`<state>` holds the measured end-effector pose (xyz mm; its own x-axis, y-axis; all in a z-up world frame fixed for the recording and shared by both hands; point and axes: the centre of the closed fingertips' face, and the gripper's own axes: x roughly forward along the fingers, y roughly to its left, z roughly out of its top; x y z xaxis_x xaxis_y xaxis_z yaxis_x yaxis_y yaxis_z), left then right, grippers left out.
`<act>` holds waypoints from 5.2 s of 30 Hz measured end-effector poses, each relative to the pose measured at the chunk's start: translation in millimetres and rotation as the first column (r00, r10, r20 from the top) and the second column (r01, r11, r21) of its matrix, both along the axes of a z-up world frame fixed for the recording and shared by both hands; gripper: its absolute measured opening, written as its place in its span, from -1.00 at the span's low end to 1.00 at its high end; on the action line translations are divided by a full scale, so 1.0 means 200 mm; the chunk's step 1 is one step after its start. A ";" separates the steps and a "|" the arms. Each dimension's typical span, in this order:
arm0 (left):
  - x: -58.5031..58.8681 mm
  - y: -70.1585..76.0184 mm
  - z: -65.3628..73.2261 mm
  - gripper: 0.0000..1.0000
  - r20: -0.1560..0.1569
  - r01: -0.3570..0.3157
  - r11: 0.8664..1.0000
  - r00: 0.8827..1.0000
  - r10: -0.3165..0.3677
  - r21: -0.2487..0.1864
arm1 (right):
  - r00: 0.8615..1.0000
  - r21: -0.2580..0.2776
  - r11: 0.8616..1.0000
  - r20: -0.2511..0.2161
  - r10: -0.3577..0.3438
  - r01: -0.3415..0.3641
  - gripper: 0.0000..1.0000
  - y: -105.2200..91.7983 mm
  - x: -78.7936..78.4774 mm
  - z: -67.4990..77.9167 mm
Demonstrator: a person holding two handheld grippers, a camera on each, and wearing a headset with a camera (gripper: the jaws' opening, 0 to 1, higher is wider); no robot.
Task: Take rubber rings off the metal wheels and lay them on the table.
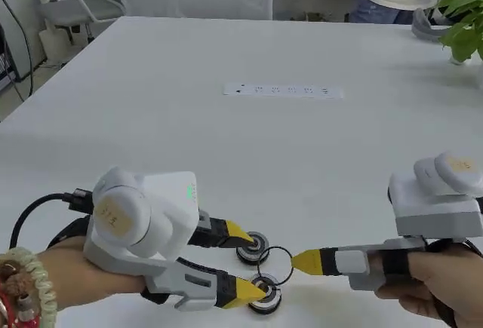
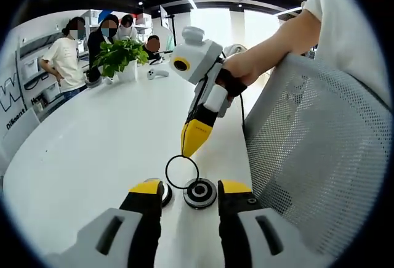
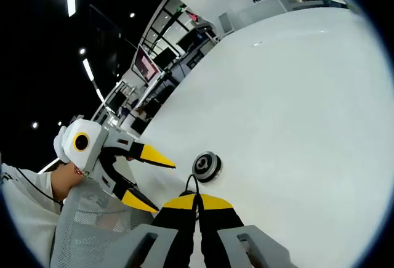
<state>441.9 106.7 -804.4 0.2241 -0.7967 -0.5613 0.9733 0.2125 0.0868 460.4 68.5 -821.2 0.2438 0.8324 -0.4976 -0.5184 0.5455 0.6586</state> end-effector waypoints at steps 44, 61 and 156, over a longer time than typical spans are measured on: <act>0.05 0.26 0.39 0.59 0.121 -0.121 0.991 0.985 0.127 -0.056 | 0.989 0.047 0.992 0.086 -0.121 0.117 -1.00 -0.12 0.09 0.15; -0.01 0.53 0.39 0.78 0.081 -0.323 0.942 0.940 0.330 -0.095 | 0.989 0.041 0.994 0.103 -0.103 0.099 -1.00 -0.11 0.09 0.17; -0.16 0.66 0.18 0.79 -0.060 -0.484 0.871 0.875 0.480 -0.090 | 0.941 0.006 0.969 0.239 0.240 -0.248 -1.00 0.40 -0.07 0.43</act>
